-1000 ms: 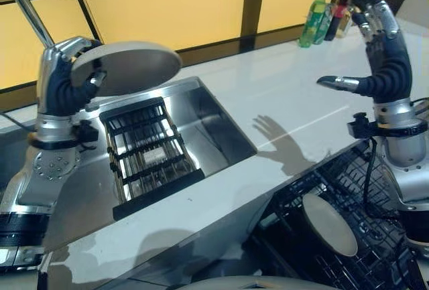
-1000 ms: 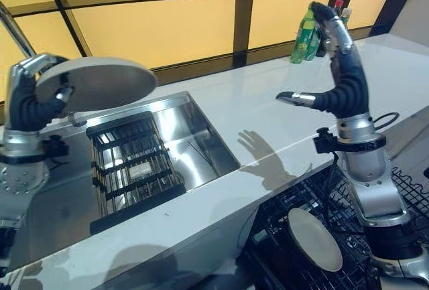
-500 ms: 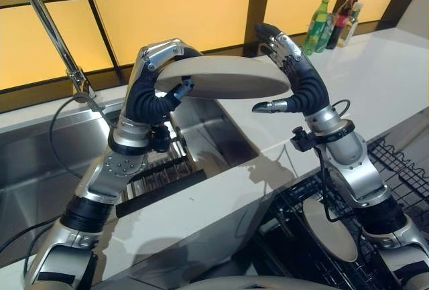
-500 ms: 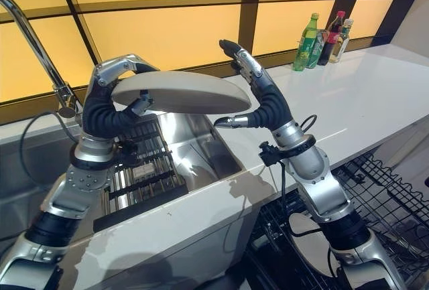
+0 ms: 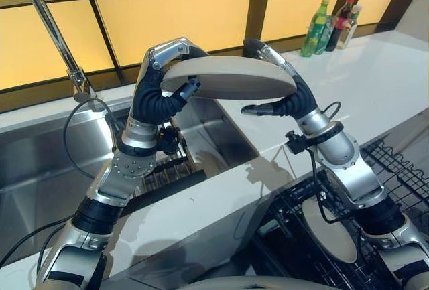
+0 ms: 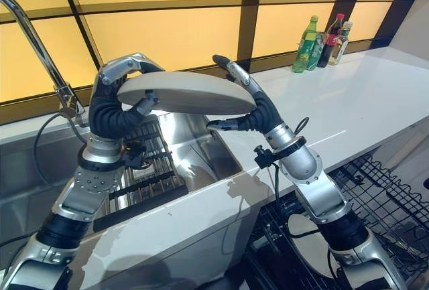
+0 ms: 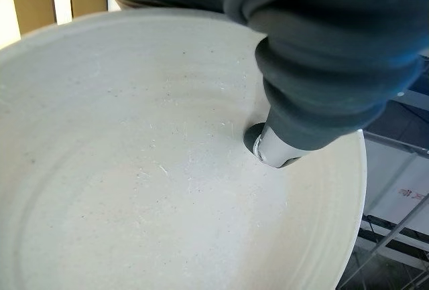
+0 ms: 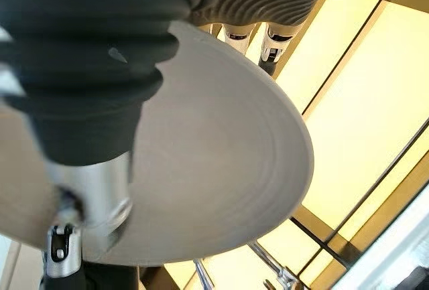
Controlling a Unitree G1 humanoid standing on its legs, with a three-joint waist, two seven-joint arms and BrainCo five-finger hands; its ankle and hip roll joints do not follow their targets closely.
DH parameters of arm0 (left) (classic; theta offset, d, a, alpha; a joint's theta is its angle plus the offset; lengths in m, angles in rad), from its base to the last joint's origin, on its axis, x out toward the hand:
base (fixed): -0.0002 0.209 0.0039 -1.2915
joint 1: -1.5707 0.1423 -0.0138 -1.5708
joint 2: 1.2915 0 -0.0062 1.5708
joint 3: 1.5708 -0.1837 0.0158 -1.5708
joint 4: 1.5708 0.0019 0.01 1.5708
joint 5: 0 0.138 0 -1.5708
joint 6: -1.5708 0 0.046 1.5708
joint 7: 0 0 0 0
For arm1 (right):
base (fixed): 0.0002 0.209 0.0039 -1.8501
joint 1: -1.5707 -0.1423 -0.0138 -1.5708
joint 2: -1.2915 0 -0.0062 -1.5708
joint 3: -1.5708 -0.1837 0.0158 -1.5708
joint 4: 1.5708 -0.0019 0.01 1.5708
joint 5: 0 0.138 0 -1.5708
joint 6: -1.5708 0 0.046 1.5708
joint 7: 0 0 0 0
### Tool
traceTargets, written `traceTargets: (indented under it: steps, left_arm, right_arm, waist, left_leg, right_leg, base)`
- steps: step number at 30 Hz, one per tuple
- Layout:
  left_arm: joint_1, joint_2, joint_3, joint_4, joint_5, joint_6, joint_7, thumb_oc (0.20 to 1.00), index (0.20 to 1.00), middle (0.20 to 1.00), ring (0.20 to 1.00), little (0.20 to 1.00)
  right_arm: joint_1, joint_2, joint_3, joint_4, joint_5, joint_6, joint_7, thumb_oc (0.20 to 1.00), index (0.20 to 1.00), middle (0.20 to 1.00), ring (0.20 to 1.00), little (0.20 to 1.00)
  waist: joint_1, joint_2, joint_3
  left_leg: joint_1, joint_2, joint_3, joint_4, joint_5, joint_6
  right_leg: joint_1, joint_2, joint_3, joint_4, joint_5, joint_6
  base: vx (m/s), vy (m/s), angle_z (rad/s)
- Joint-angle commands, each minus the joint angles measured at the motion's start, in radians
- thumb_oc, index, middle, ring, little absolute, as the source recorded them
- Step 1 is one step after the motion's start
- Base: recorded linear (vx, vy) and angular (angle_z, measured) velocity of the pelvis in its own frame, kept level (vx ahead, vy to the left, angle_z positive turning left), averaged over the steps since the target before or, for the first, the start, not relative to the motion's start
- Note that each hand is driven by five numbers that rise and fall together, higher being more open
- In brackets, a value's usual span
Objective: Pick up plates and place into dishwasher.
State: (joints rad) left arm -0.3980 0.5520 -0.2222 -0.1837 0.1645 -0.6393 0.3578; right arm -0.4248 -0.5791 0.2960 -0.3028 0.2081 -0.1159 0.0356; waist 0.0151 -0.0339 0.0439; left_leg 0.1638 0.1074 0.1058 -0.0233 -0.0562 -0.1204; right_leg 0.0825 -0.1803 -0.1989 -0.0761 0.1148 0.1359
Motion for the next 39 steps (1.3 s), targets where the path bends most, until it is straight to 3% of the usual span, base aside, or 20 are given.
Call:
traceTargets:
  steps: [1, 10, 15, 23, 24, 25, 29, 31, 35, 39]
  left_arm:
    - [-0.11, -0.007, -0.058, -0.069, -0.037, -0.006, 0.024, 0.2, 0.2, 0.2, 0.2, 0.2]
    - [-0.103, -0.026, -0.063, -0.047, -0.058, -0.013, 0.019, 0.2, 0.2, 0.2, 0.2, 0.2]
    - [-0.094, -0.028, -0.06, -0.053, -0.066, -0.004, 0.015, 0.2, 0.2, 0.2, 0.2, 0.2]
    - [-0.046, -0.032, -0.003, -0.016, -0.129, 0.061, 0.064, 0.213, 0.213, 0.213, 0.213, 0.213]
    - [-0.037, -0.034, 0.01, -0.008, -0.147, 0.069, 0.062, 0.529, 0.529, 0.529, 0.529, 0.529]
    - [-0.023, -0.037, 0.028, 0.004, -0.165, 0.079, 0.056, 1.0, 1.0, 1.0, 1.0, 1.0]
    - [0.02, -0.053, 0.117, 0.018, -0.312, 0.094, 0.047, 1.0, 1.0, 1.0, 1.0, 1.0]
    - [0.03, -0.067, 0.157, 0.002, -0.301, 0.08, 0.077, 1.0, 1.0, 1.0, 1.0, 1.0]
    - [0.026, -0.057, 0.214, -0.046, -0.253, 0.134, 0.145, 1.0, 1.0, 1.0, 1.0, 1.0]
    - [0.036, -0.033, 0.267, -0.031, -0.268, 0.15, 0.176, 1.0, 1.0, 1.0, 1.0, 1.0]
  right_arm:
    - [-0.129, -0.014, 0.06, -0.06, 0.036, -0.012, 0.002, 0.2, 0.2, 0.2, 0.2, 0.2]
    - [-0.12, 0.046, 0.034, -0.04, 0.07, -0.049, -0.072, 0.2, 0.2, 0.2, 0.2, 0.2]
    - [-0.095, 0.07, 0.011, -0.042, 0.056, -0.038, -0.095, 0.2, 0.2, 0.2, 0.2, 0.2]
    - [-0.021, 0.07, -0.049, -0.034, 0.051, -0.046, -0.139, 0.2, 0.2, 0.2, 0.2, 0.2]
    - [-0.008, 0.067, -0.059, -0.031, 0.046, -0.05, -0.142, 0.2, 0.2, 0.2, 0.2, 0.2]
    - [0.006, 0.064, -0.073, -0.027, 0.039, -0.052, -0.143, 0.2, 0.2, 0.2, 0.2, 0.2]
    - [0.05, 0.046, -0.134, -0.013, 0.027, -0.061, -0.155, 0.2, 0.2, 0.2, 0.2, 0.2]
    - [0.059, 0.047, -0.158, -0.012, 0.018, -0.057, -0.165, 0.2, 0.2, 0.2, 0.2, 0.2]
    - [0.086, 0.035, -0.198, -0.027, 0.01, -0.048, -0.187, 0.2, 0.2, 0.2, 0.2, 0.2]
    - [0.113, 0.013, -0.238, -0.027, 0.011, -0.051, -0.192, 0.2, 0.2, 0.2, 0.2, 0.2]
  waist:
    - [0.009, 0.005, -0.03]
    - [0.012, 0.006, -0.029]
    - [0.009, 0.011, -0.031]
    - [-0.005, 0.017, -0.027]
    - [-0.006, 0.017, -0.026]
    - [-0.008, 0.017, -0.027]
    - [-0.012, 0.013, -0.029]
    - [-0.015, 0.013, -0.027]
    - [-0.024, 0.013, -0.024]
    - [-0.033, 0.012, -0.021]
  left_leg:
    - [-0.086, -0.028, -0.006, -0.014, 0.021, 0.056]
    - [-0.088, -0.026, -0.007, -0.013, 0.02, 0.056]
    - [-0.085, -0.025, -0.004, -0.016, 0.02, 0.057]
    - [-0.09, -0.023, 0.004, -0.015, 0.033, 0.062]
    - [-0.089, -0.022, 0.006, -0.015, 0.033, 0.062]
    - [-0.088, -0.022, 0.008, -0.015, 0.033, 0.063]
    - [-0.079, -0.021, 0.012, -0.02, 0.025, 0.063]
    - [-0.08, -0.021, 0.014, -0.017, 0.024, 0.063]
    - [-0.08, -0.023, 0.019, -0.006, 0.018, 0.063]
    - [-0.08, -0.024, 0.027, 0.014, 0.006, 0.065]
  right_leg:
    - [0.007, -0.021, -0.027, 0.2, -0.213, 0.017]
    - [0.008, -0.018, -0.024, 0.193, -0.21, 0.014]
    - [0.009, -0.018, -0.022, 0.19, -0.209, 0.016]
    - [-0.005, -0.013, -0.012, 0.204, -0.198, 0.014]
    - [-0.005, -0.013, -0.011, 0.205, -0.198, 0.014]
    - [-0.005, -0.014, -0.01, 0.206, -0.197, 0.015]
    - [-0.002, -0.016, -0.008, 0.208, -0.205, 0.017]
    - [-0.004, -0.018, -0.007, 0.213, -0.202, 0.019]
    - [-0.008, -0.024, -0.003, 0.217, -0.202, 0.022]
    - [-0.012, -0.034, 0.004, 0.224, -0.203, 0.026]
  base:
    - [0.0, 0.0, 0.0]
    - [0.0, 0.0, 0.0]
    - [0.0, 0.0, 0.0]
    - [-0.01, 0.004, 0.0]
    - [0.0, 0.0, 0.0]
    - [0.0, 0.0, 0.0]
    - [0.03, -0.003, 0.0]
    - [0.04, -0.003, -0.03]
    - [0.02, 0.006, -0.11]
    - [0.03, 0.029, -0.04]
